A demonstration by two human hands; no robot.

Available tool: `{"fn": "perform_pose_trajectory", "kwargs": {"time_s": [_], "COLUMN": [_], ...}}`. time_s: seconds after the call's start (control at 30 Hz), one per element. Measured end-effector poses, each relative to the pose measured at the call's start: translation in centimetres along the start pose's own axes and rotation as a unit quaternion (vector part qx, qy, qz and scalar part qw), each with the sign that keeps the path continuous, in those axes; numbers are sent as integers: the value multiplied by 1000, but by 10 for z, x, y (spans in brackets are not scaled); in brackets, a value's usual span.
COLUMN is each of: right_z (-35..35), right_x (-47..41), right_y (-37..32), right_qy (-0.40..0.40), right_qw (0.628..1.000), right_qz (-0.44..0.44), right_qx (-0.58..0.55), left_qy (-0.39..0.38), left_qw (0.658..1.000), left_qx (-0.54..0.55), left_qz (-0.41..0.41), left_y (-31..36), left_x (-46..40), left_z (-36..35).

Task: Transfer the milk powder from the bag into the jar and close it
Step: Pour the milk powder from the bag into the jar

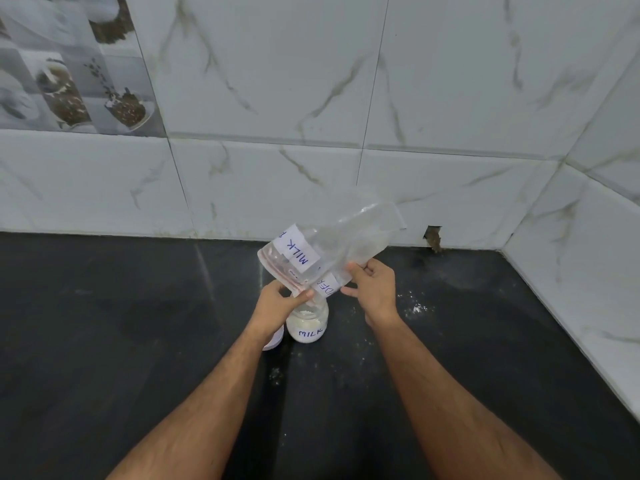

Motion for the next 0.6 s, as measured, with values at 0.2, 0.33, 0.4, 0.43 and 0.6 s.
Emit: {"fn": "perform_pose_trajectory", "kwargs": {"time_s": [0.2, 0.33, 0.4, 0.43, 0.6], "right_z": [12, 16, 19, 20, 25], "right_x": [-7, -8, -8, -7, -1], "right_y": [0, -1, -2, -3, -3], "right_qy": [7, 20, 34, 39, 50], "right_qw": [991, 964, 949, 943, 909], "right_qz": [-90, -154, -176, -184, -219], "right_qx": [-97, -214, -259, -276, -352], "left_qy": [-86, -51, -23, -9, 63], "left_qw": [996, 997, 999, 999, 998], "left_qx": [33, 42, 29, 23, -5], "left_qz": [3, 33, 37, 33, 18], "left_y": [20, 25, 26, 28, 39], "left_x": [-4, -12, -18, -20, -29], "left_z": [-3, 4, 9, 10, 8]}}
Point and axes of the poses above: each hand's wrist, its own x-axis away from the middle knuckle, its own z-axis out of the back of the hand, y = z × x, the point moved 7 cm from there along -x, towards the middle knuckle, and after that the axes turned 2 degrees about z, right-handed, at the moved point
